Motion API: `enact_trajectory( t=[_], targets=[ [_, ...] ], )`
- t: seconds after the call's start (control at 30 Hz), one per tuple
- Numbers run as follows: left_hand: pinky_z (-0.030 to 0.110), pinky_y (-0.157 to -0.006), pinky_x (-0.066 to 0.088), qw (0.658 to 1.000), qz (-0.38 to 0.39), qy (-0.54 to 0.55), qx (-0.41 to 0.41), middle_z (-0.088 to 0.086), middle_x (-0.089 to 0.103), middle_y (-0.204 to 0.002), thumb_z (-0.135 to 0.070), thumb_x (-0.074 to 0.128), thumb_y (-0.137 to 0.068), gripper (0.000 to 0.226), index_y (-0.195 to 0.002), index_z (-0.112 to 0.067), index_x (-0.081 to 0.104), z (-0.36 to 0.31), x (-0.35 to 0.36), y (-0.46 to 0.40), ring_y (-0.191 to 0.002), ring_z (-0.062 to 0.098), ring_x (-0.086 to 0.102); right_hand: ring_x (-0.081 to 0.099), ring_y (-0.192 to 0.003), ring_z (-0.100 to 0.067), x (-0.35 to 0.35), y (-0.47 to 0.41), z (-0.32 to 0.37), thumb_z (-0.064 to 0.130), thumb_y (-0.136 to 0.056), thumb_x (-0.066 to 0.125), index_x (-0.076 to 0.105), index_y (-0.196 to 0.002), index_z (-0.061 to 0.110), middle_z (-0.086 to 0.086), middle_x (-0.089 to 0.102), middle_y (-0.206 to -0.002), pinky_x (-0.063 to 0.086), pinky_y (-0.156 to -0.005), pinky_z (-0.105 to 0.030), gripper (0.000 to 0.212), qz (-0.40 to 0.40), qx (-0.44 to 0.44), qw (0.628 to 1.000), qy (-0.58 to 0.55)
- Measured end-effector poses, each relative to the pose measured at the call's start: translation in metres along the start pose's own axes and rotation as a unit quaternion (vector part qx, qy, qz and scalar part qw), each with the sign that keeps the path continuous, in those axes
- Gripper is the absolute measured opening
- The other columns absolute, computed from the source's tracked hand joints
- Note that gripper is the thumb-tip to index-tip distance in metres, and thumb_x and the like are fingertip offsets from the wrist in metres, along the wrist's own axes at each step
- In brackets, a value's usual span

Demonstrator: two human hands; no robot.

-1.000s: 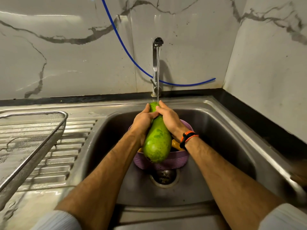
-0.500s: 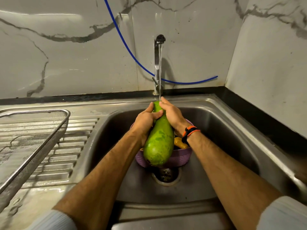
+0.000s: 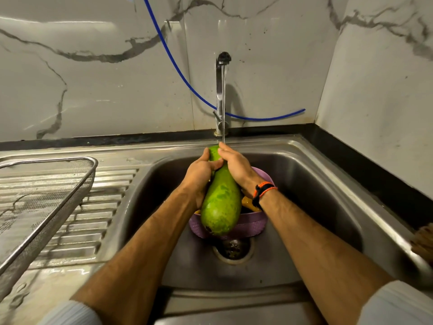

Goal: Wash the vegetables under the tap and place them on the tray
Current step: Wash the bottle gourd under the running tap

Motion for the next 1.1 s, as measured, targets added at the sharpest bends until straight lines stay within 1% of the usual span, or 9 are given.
enact_trajectory(
  t=[0.17,0.3,0.43,0.57,0.7,0.8,0.87,1.0,1.1],
  targets=[
    [0.040,-0.076,0.058,1.000,0.011,0.013,0.004,0.001,0.067,-0.111,-0.004,0.055,-0.097,0.068,-0.156,-0.027,0.030,0.001,0.004,-0.007,-0.101,0.022,0.067,0.031,-0.144,-0.018,-0.004,0.002,-0.001,0.020,-0.102,0.044,0.033,-0.151,0.011,-0.005,0.031,-0.158,0.022,-0.121,-0.036,0.052,-0.019,0.003,1.000,0.002],
    [0.041,-0.078,0.058,1.000,0.009,0.007,0.000,0.003,0.067,-0.116,-0.004,0.057,-0.097,0.069,-0.155,-0.029,0.029,0.005,0.005,-0.003,-0.099,0.022,0.067,0.031,-0.144,-0.016,-0.007,0.002,0.002,0.015,-0.103,0.042,0.033,-0.150,0.007,-0.006,0.033,-0.157,0.024,-0.116,-0.025,0.049,-0.022,0.008,1.000,-0.004],
    [0.041,-0.079,0.058,1.000,0.015,-0.002,0.008,0.007,0.065,-0.127,-0.001,0.057,-0.095,0.070,-0.155,-0.026,0.032,0.003,0.007,-0.006,-0.102,0.025,0.067,0.033,-0.143,-0.018,-0.010,0.003,0.002,0.020,-0.102,0.044,0.031,-0.153,0.014,-0.004,0.032,-0.158,0.025,-0.119,-0.034,0.053,-0.020,0.024,0.999,-0.014],
    [0.035,-0.066,0.058,0.999,0.011,-0.032,0.014,0.002,0.067,-0.105,-0.001,0.055,-0.097,0.067,-0.154,-0.028,0.033,0.002,0.001,-0.010,-0.089,0.019,0.067,0.041,-0.139,-0.019,-0.003,0.003,-0.001,0.021,-0.099,0.050,0.034,-0.151,0.014,-0.005,0.038,-0.154,0.031,-0.118,-0.039,0.055,-0.021,0.027,0.999,-0.016],
    [0.037,-0.065,0.057,1.000,0.025,-0.011,0.002,0.013,0.064,-0.122,-0.004,0.042,-0.101,0.057,-0.151,-0.032,0.040,0.000,-0.006,-0.011,-0.077,0.018,0.062,0.055,-0.125,-0.020,-0.004,0.008,-0.002,0.028,-0.090,0.067,0.039,-0.149,0.022,-0.003,0.051,-0.144,0.045,-0.108,-0.041,0.066,-0.029,0.036,0.998,-0.038],
    [0.029,-0.052,0.053,1.000,0.029,0.007,-0.003,0.010,0.063,-0.098,-0.001,0.032,-0.102,0.056,-0.151,-0.029,0.041,0.001,-0.010,-0.014,-0.051,0.010,0.059,0.063,-0.113,-0.025,-0.011,0.011,-0.003,0.012,-0.091,0.066,0.046,-0.144,0.018,-0.008,0.059,-0.134,0.054,-0.096,-0.041,0.057,-0.060,0.042,0.992,-0.106],
    [0.028,-0.053,0.053,1.000,0.021,0.020,0.005,0.006,0.064,-0.095,-0.002,0.033,-0.104,0.054,-0.152,-0.026,0.039,0.002,-0.012,-0.016,-0.058,0.010,0.064,0.065,-0.110,-0.028,-0.013,0.010,0.001,0.006,-0.091,0.064,0.049,-0.142,0.016,-0.010,0.060,-0.131,0.055,-0.093,-0.043,0.054,-0.074,0.048,0.981,-0.172],
    [0.025,-0.060,0.058,1.000,0.011,0.013,-0.007,0.009,0.066,-0.120,-0.023,0.048,-0.104,0.043,-0.145,-0.011,0.048,0.002,-0.011,-0.013,-0.101,0.022,0.067,0.065,-0.105,-0.024,-0.011,0.008,0.004,0.006,-0.091,0.062,0.050,-0.140,0.013,-0.009,0.063,-0.126,0.055,-0.092,-0.042,0.050,-0.110,0.055,0.954,-0.275],
    [0.033,-0.061,0.061,0.994,0.063,0.069,-0.051,0.012,0.073,-0.095,-0.036,0.045,-0.102,0.040,-0.122,-0.006,0.062,0.005,-0.002,-0.007,-0.076,0.024,0.073,0.065,-0.100,-0.020,-0.007,0.010,0.007,0.010,-0.094,0.059,0.051,-0.141,0.012,-0.008,0.064,-0.123,0.055,-0.081,-0.030,0.047,-0.102,0.061,0.949,-0.291]
  ],
)
Point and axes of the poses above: each hand's wrist, its own y-axis away from the middle knuckle, its own x-axis out of the palm, z = x × y, the point moved 2 cm from there along -y, towards the middle knuckle
